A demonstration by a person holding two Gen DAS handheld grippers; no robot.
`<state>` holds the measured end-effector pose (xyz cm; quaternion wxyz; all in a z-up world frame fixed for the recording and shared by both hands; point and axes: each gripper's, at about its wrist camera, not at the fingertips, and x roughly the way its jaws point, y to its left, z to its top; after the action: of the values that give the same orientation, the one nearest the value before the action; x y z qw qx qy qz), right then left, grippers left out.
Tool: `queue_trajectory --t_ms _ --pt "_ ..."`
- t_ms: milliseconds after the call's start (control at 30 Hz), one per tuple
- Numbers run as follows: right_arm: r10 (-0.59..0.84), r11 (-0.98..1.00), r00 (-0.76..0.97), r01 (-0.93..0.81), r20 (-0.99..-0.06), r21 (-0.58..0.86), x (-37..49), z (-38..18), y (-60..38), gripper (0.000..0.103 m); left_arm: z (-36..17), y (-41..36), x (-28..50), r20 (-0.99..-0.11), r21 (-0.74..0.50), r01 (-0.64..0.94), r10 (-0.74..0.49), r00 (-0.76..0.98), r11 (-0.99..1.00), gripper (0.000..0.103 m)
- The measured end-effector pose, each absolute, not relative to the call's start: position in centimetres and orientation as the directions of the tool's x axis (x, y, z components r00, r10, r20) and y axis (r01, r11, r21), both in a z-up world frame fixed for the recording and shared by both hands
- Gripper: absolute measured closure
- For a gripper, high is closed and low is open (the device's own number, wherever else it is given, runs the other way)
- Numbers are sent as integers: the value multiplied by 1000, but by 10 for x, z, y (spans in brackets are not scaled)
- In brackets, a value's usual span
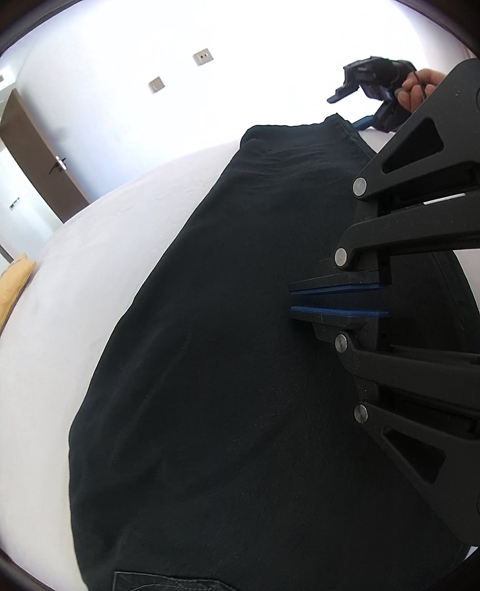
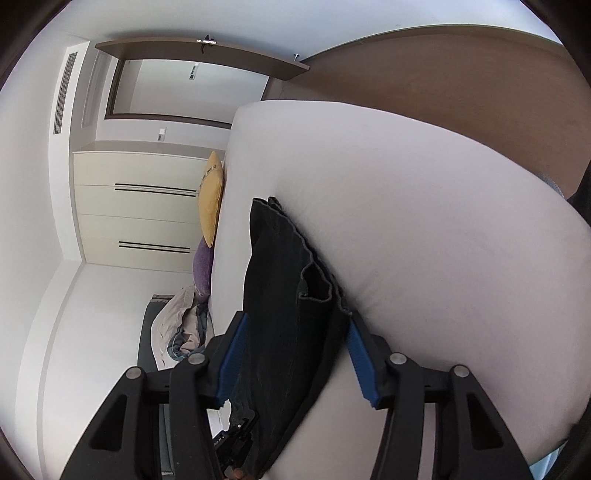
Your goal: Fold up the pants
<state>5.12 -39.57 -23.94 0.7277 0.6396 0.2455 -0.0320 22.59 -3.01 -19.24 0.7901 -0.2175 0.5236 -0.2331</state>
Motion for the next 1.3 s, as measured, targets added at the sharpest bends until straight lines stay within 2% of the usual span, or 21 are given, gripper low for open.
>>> queue_trajectory --t_ms 100,200,267,367,567,733,833,933,1000,1133,1167,1233,1267,1300 --pt "265 137 884 362 -386 922 55 -242 -398 55 -197 -31 223 -700 -619 155 -631 334 770 97" --pt "260 132 883 368 -391 920 62 -242 -399 63 -196 -35 224 -699 -616 182 -638 323 767 97" --pt "260 128 879 379 -400 917 61 -244 -399 75 -201 -32 225 -714 -606 173 -627 312 776 97" --pt "259 135 872 393 -415 910 59 -246 -400 88 -214 -28 228 -688 -654 135 -660 302 744 97" --pt "241 201 855 418 -459 886 63 -236 -398 90 -224 -20 229 -650 -706 112 -702 291 699 97" --pt "197 408 822 427 -534 807 84 -198 -379 90 -228 -22 227 -645 -707 116 -704 297 697 97" --pt "205 631 800 332 -563 701 115 -156 -333 90 -230 -19 228 -634 -718 115 -714 298 686 97" --pt "273 861 741 97 -614 500 148 -127 -240 90 -232 -14 226 -625 -727 112 -720 302 678 97" --pt "326 917 666 -51 -671 395 164 -133 -179 90 -232 -11 226 -619 -735 101 -724 305 671 97" --pt "265 964 608 -156 -749 215 169 -160 -118 90 -223 -6 224 -637 -721 84 -705 310 688 97" --pt "254 967 607 -162 -753 196 168 -163 -113 90 -219 -4 223 -635 -721 87 -705 315 688 89" --pt "253 967 612 -172 -749 186 165 -166 -110 90 -214 -1 222 -608 -745 87 -726 320 662 59" --pt "247 969 620 -175 -745 175 164 -167 -110 90 -210 1 221 -574 -772 86 -750 329 629 31" --pt "240 970 626 -176 -742 166 164 -167 -111 90 -205 2 222 -557 -785 84 -759 339 614 14"
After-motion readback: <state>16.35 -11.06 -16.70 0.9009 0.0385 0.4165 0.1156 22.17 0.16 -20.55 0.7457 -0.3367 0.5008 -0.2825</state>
